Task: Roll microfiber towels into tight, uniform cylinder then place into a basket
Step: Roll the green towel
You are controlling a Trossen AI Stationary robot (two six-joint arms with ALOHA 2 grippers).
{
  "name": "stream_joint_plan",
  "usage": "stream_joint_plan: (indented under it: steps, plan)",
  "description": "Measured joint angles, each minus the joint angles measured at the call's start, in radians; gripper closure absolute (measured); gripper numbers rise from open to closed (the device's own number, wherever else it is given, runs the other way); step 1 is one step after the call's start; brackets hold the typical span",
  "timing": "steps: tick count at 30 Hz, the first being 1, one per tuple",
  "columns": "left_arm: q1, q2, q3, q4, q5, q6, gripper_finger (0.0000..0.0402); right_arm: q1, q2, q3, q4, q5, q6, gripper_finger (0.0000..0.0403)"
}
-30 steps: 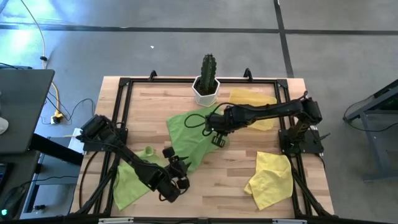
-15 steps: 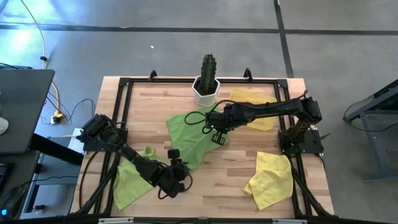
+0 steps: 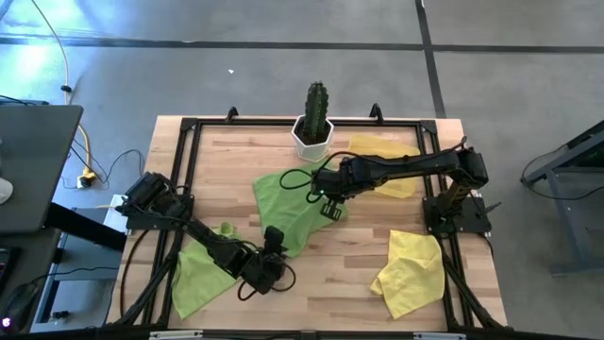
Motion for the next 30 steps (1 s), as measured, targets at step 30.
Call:
stream_joint_plan:
  steps: [30]
  plan:
    - [-0.077, -0.014, 0.0, 0.096, -0.146, -0.279, 0.0398, 0.028, 0.0, -0.003, -0.001, 0.0, -0.026, 0.0403]
